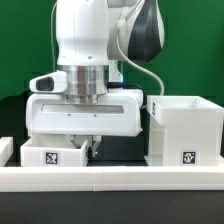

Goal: Assemble drawer

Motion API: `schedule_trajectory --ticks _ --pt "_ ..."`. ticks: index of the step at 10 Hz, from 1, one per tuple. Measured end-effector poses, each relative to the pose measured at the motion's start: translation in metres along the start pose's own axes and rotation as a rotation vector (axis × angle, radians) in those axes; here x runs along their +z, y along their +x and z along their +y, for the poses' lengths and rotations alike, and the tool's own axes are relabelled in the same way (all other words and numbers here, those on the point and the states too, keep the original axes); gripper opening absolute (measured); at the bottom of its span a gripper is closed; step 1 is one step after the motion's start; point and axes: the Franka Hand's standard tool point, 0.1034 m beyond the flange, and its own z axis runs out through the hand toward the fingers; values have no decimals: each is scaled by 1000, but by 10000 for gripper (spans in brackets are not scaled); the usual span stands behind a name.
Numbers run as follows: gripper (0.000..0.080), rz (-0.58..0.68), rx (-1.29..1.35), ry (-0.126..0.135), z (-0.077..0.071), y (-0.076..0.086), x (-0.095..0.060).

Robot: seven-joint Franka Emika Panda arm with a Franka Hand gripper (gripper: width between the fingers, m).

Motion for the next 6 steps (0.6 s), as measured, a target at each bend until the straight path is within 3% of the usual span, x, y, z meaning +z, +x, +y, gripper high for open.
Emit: schedule_trajectory --ticks 1,2,6 --pt "92 0 0 0 0 0 0" --pt "41 0 0 0 0 0 0" --pt "41 13 -21 3 2 5 -10"
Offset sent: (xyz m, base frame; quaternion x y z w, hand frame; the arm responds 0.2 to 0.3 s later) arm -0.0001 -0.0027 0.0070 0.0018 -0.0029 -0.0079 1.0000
